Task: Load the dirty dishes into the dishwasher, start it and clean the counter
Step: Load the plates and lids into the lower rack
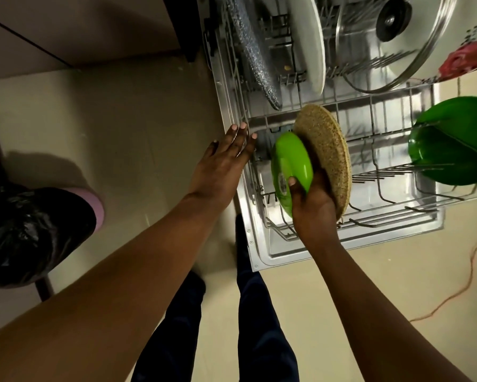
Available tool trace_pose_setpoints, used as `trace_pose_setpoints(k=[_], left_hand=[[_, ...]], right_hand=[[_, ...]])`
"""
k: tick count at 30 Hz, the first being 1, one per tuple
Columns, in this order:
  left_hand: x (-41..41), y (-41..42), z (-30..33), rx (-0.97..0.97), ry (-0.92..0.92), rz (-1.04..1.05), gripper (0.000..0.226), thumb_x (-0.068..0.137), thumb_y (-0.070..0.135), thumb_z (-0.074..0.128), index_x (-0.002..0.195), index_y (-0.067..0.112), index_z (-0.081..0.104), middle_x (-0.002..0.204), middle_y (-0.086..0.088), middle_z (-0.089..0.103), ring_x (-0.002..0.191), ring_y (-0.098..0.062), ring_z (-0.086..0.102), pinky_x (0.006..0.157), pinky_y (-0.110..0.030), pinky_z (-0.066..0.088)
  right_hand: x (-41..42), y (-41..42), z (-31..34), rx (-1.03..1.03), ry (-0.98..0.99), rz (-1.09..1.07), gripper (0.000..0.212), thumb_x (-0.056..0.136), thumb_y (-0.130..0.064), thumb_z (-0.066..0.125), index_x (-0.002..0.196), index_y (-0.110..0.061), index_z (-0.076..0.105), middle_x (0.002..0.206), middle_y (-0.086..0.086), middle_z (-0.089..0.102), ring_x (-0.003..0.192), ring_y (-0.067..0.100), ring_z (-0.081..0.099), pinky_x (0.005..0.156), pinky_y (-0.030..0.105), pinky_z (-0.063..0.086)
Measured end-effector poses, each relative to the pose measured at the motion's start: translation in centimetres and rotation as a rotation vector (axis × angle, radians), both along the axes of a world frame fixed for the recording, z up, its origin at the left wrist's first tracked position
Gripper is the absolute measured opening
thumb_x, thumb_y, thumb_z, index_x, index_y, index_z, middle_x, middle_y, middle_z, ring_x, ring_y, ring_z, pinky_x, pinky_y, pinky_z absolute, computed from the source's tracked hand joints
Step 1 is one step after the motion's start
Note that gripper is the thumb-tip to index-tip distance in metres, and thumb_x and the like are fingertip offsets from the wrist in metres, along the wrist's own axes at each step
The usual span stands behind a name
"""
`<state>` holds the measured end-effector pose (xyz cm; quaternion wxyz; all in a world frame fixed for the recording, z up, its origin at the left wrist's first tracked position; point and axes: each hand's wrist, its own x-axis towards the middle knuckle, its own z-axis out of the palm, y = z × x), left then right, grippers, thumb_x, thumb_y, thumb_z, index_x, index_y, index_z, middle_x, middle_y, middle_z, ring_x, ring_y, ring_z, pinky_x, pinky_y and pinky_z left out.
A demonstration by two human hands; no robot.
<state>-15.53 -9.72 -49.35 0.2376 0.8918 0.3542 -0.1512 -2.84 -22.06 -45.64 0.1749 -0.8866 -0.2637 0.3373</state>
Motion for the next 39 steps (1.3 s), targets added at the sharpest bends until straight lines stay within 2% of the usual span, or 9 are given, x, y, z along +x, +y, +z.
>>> trace_pose_setpoints(k=[7, 17, 20, 23, 30, 33, 35, 38, 39], left_hand=[[0.1, -0.1, -0.2, -0.007, 0.002, 0.015, 0.082, 0.085, -0.011, 0.029, 0.153, 0.022, -0.001, 0.16, -0.001, -0.011, 0.147, -0.018, -0.008, 0.116, -0.039, 0.016], [-0.3, 0.4, 3.1, -0.051, 0.104, -0.006, 0.079, 0.088, -0.009, 0.037, 0.153, 0.022, 0.004, 0.161, -0.002, -0.004, 0.147, -0.02, -0.005, 0.118, -0.04, 0.007], [-2.0, -0.3, 7.3, -0.001, 0.041, 0.042, 0.07, 0.09, -0.003, 0.042, 0.151, 0.021, 0.018, 0.153, -0.003, 0.031, 0.14, -0.022, 0.028, 0.115, -0.037, 0.02], [-3.9, -0.4, 13.5, -0.029, 0.013, 0.113, 0.066, 0.088, 0.0, 0.045, 0.146, 0.026, 0.03, 0.121, -0.007, 0.062, 0.109, -0.028, 0.059, 0.093, -0.038, 0.045], [-12.0, -0.1, 26.4, 0.077, 0.08, 0.18, 0.06, 0.097, 0.014, 0.038, 0.152, 0.02, 0.015, 0.133, -0.006, 0.054, 0.124, -0.026, 0.046, 0.106, -0.034, 0.029], [-16.4, 0.8, 30.9, 0.124, 0.089, 0.228, 0.06, 0.097, 0.016, 0.039, 0.152, 0.019, 0.014, 0.141, -0.005, 0.048, 0.127, -0.027, 0.043, 0.109, -0.036, 0.026], [-19.5, 2.1, 34.2, 0.186, 0.095, 0.258, 0.061, 0.095, 0.016, 0.039, 0.151, 0.018, 0.015, 0.141, -0.006, 0.047, 0.126, -0.028, 0.043, 0.108, -0.038, 0.028], [-23.9, 4.2, 39.5, 0.277, 0.057, 0.36, 0.061, 0.093, 0.013, 0.042, 0.15, 0.017, 0.021, 0.143, -0.006, 0.045, 0.127, -0.029, 0.042, 0.108, -0.038, 0.028], [-25.5, 4.7, 41.2, 0.331, 0.04, 0.398, 0.063, 0.091, 0.011, 0.045, 0.149, 0.016, 0.023, 0.143, -0.005, 0.045, 0.126, -0.028, 0.043, 0.107, -0.037, 0.029]], right_hand=[[-0.8, -0.5, 0.9, 0.027, -0.069, -0.04, 0.045, 0.096, -0.029, 0.058, 0.128, -0.001, 0.045, 0.118, 0.022, 0.061, 0.105, 0.037, 0.058, 0.069, 0.017, 0.027], [-3.5, -3.3, 4.5, 0.038, -0.261, 0.041, 0.038, 0.095, -0.018, 0.057, 0.128, -0.004, 0.045, 0.12, 0.017, 0.058, 0.106, 0.035, 0.055, 0.085, 0.043, 0.049], [-3.9, -2.9, 7.3, 0.009, -0.329, 0.178, 0.038, 0.089, -0.01, 0.063, 0.124, -0.002, 0.05, 0.11, 0.019, 0.06, 0.097, 0.035, 0.056, 0.08, 0.045, 0.05], [-4.1, -2.3, 10.1, -0.07, -0.408, 0.459, 0.043, 0.074, -0.002, 0.075, 0.112, -0.001, 0.055, 0.093, 0.02, 0.062, 0.075, 0.035, 0.059, 0.06, 0.041, 0.052], [-5.9, -1.1, 18.7, -0.09, -0.45, 0.738, 0.062, 0.059, 0.005, 0.08, 0.114, -0.004, 0.051, 0.094, 0.017, 0.065, 0.069, 0.031, 0.064, 0.052, 0.039, 0.053], [-8.0, 1.0, 22.4, -0.003, -0.511, 0.868, 0.038, 0.069, -0.004, 0.053, 0.106, -0.005, 0.059, 0.098, 0.016, 0.059, 0.068, 0.032, 0.067, 0.062, 0.042, 0.056], [-10.2, 4.0, 26.3, 0.005, -0.533, 0.97, 0.045, 0.07, -0.01, 0.038, 0.102, -0.006, 0.068, 0.096, 0.013, 0.061, 0.072, 0.03, 0.069, 0.09, 0.046, 0.051], [-14.0, 8.7, 31.9, 0.012, -0.501, 1.091, 0.052, 0.093, -0.01, 0.035, 0.145, -0.014, 0.036, 0.143, 0.011, 0.04, 0.127, 0.026, 0.047, 0.106, 0.038, 0.038], [-15.2, 10.0, 33.4, -0.01, -0.442, 1.114, 0.051, 0.097, -0.012, 0.034, 0.147, -0.017, 0.028, 0.148, 0.008, 0.034, 0.132, 0.025, 0.04, 0.106, 0.036, 0.035]])
